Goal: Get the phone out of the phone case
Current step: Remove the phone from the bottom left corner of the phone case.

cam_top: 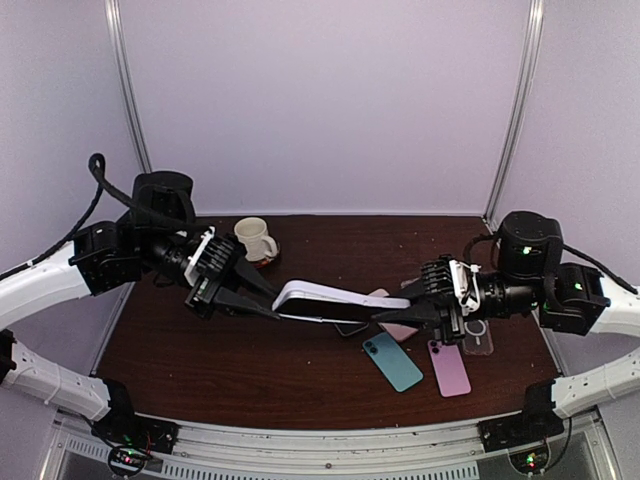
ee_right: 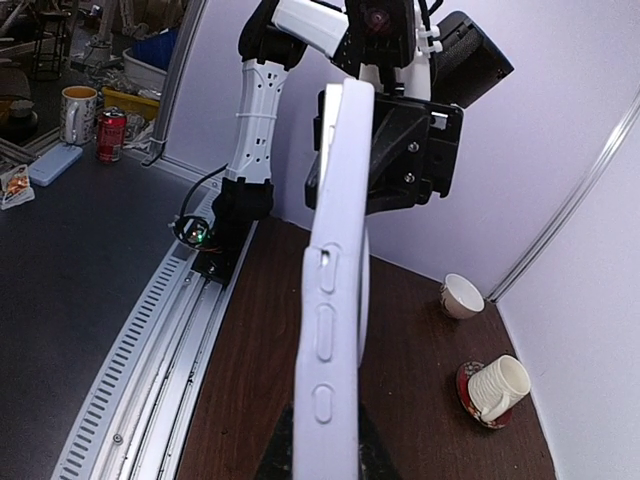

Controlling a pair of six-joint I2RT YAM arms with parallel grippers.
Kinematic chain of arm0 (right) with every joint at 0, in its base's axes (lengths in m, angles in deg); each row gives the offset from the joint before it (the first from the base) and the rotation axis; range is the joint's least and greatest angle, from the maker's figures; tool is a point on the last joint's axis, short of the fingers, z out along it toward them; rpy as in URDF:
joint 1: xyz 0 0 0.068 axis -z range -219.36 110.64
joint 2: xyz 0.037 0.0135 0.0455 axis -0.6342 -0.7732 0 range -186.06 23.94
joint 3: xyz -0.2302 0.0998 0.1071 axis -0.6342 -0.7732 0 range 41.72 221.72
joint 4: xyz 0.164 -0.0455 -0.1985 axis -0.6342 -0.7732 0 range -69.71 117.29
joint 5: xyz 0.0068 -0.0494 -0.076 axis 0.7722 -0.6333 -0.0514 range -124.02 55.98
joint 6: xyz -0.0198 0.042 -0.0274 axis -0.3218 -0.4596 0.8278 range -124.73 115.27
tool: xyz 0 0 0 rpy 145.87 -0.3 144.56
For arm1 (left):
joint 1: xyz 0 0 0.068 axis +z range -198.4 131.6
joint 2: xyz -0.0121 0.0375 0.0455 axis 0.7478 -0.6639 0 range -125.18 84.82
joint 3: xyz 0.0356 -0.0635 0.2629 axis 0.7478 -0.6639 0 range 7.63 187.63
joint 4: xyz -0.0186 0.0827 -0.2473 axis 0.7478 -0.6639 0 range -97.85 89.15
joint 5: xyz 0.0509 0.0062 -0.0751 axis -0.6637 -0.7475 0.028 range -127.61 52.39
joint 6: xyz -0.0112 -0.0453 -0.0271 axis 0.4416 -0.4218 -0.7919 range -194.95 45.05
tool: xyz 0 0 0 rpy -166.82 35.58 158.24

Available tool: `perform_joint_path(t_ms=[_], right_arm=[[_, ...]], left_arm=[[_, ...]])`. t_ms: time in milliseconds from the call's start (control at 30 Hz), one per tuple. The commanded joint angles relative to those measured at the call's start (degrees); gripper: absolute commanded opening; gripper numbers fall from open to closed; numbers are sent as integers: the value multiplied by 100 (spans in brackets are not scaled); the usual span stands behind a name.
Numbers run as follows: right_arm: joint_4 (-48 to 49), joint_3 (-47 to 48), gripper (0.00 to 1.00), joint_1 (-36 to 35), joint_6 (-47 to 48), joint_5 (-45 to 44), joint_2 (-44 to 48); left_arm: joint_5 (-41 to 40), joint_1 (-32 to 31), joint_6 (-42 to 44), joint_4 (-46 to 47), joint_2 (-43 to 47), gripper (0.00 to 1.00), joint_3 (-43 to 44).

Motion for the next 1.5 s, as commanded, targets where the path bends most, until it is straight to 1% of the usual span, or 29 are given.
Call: perform_joint_path(t_ms=[0, 333, 600, 933, 1167, 1467], right_arm=[[64, 434, 0, 273, -112, 1007, -103], [-303, 1072, 0, 922, -433, 2603, -680], [-767, 1474, 0, 1116, -393, 3318, -1076], [-1231, 1718, 0, 1128, -367, 3707, -1331], [-1391, 1706, 0, 1085, -461, 3888, -1375], [-1496, 1603, 0, 917, -513, 3874, -1364]], left_arm=[[287, -58, -9, 55, -31, 14, 103], [560, -127, -9, -104, -131, 13, 158], [773, -147, -39, -110, -141, 12, 159], [936, -155, -53, -138, -208, 10, 145], [959, -154, -33, -139, -232, 9, 132], [888, -155, 122, -356, -269, 12, 146]])
